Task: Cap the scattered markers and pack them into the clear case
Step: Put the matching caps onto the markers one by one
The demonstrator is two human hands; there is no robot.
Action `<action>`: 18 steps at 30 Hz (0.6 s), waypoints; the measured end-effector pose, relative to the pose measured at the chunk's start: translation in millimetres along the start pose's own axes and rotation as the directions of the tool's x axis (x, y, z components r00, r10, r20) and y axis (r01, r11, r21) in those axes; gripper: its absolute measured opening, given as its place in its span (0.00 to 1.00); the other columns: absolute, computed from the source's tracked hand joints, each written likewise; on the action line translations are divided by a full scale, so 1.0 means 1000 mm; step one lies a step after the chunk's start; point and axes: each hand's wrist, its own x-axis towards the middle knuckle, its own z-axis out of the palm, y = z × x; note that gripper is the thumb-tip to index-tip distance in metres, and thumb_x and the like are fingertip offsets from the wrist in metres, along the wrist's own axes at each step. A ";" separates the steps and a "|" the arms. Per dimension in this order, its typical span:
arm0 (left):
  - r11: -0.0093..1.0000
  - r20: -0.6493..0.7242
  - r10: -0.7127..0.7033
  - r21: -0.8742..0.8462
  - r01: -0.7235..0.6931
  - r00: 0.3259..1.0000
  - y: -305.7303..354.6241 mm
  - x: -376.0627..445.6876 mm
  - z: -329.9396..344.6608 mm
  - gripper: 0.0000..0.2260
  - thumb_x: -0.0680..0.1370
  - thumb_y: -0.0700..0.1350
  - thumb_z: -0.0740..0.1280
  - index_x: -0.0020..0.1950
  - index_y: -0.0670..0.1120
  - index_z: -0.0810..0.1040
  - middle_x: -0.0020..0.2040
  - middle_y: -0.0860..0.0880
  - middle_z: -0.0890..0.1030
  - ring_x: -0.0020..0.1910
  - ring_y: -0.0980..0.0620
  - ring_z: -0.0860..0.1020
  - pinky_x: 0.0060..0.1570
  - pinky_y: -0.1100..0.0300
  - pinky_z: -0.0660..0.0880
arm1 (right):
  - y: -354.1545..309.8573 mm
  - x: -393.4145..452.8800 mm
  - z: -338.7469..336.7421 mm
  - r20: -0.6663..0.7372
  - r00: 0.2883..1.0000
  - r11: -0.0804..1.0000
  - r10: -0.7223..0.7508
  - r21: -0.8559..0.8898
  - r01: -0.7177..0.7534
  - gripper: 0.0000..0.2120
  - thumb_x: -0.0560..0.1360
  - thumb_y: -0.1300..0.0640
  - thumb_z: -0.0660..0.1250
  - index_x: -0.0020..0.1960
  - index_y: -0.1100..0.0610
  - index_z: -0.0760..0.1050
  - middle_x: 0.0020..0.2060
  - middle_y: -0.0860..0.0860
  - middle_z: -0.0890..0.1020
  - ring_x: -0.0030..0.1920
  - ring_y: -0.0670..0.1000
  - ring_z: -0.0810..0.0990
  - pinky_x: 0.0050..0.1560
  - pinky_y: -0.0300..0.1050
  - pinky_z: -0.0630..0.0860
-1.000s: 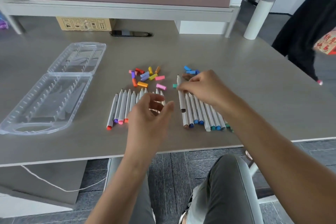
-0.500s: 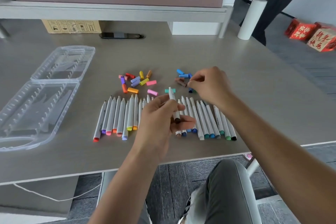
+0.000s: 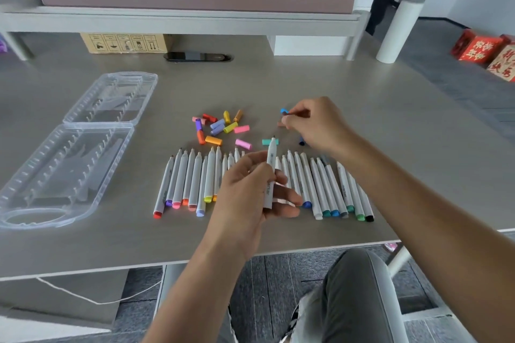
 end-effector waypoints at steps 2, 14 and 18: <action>0.999 0.003 0.006 0.049 -0.006 1.000 -0.003 0.000 0.002 0.13 0.80 0.31 0.59 0.59 0.42 0.78 0.41 0.44 0.79 0.27 0.48 0.74 0.23 0.59 0.70 | -0.004 -0.013 -0.014 0.120 0.991 0.954 0.061 0.287 -0.093 0.07 0.79 0.57 0.71 0.56 0.53 0.84 0.43 0.50 0.87 0.36 0.43 0.82 0.37 0.39 0.78; 0.996 0.049 -0.032 0.086 0.028 0.998 -0.015 -0.007 0.014 0.15 0.79 0.32 0.60 0.62 0.43 0.79 0.42 0.45 0.80 0.27 0.51 0.68 0.25 0.61 0.62 | 0.001 -0.059 -0.038 0.297 0.951 0.810 0.081 0.537 -0.237 0.08 0.81 0.62 0.68 0.56 0.54 0.85 0.46 0.54 0.88 0.32 0.45 0.70 0.30 0.37 0.66; 0.996 0.038 -0.001 0.087 -0.003 0.999 -0.013 -0.013 0.010 0.15 0.79 0.32 0.60 0.61 0.43 0.79 0.42 0.45 0.80 0.27 0.51 0.68 0.26 0.61 0.62 | 0.003 -0.067 -0.042 0.292 0.955 0.837 0.051 0.509 -0.200 0.14 0.84 0.61 0.63 0.56 0.51 0.87 0.45 0.52 0.83 0.33 0.44 0.69 0.33 0.38 0.66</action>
